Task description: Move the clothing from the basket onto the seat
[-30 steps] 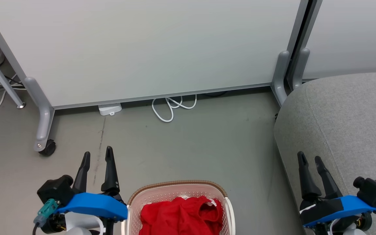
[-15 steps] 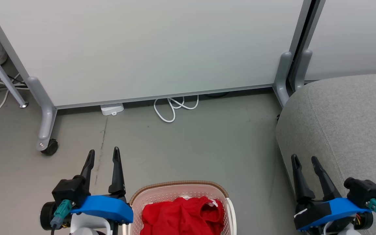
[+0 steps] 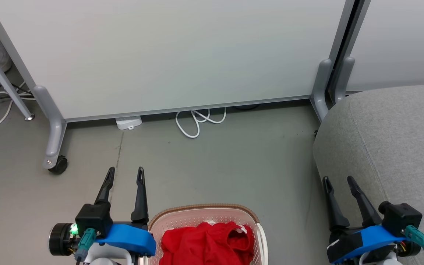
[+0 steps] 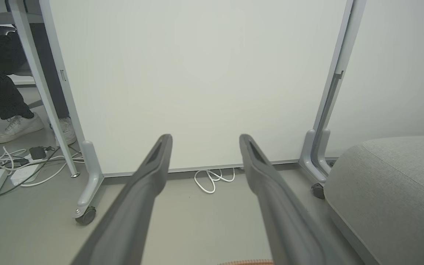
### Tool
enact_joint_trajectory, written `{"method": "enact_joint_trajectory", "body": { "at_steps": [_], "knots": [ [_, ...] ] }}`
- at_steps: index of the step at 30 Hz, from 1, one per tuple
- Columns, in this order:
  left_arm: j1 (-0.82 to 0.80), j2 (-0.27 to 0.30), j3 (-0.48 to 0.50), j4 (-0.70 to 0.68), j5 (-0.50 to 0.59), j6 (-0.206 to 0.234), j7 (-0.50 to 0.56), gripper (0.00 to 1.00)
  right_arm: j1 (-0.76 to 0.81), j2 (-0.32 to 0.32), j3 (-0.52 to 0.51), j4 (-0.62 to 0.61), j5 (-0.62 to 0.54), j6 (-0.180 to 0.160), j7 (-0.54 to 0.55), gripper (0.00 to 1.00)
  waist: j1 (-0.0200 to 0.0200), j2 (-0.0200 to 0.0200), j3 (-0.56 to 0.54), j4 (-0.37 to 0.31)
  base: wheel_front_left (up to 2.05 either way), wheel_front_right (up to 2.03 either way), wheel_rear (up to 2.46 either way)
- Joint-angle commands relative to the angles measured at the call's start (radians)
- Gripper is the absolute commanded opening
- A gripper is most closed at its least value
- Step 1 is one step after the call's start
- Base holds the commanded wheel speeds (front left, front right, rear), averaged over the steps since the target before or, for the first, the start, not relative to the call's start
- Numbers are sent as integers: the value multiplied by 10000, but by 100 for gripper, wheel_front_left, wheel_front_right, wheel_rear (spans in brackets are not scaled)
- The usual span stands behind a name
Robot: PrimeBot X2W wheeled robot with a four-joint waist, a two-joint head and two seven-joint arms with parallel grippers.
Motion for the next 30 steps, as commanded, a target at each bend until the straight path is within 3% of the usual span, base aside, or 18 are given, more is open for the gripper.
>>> {"method": "enact_joint_trajectory", "body": {
  "at_steps": [1, 30],
  "knots": [
    [-204, 60, -83, -11, 282, 57, -107, 100, -175, -56, 29, 12, -296, 20, -111, 100, 0, 0, 5, 7, 0, 0, 0],
    [-128, -136, -109, 479, 1682, -174, -539, 100, -134, -60, 113, 321, -2064, 16, -547, 100, 0, 0, 42, 134, 0, 0, 0]
  ]
}}
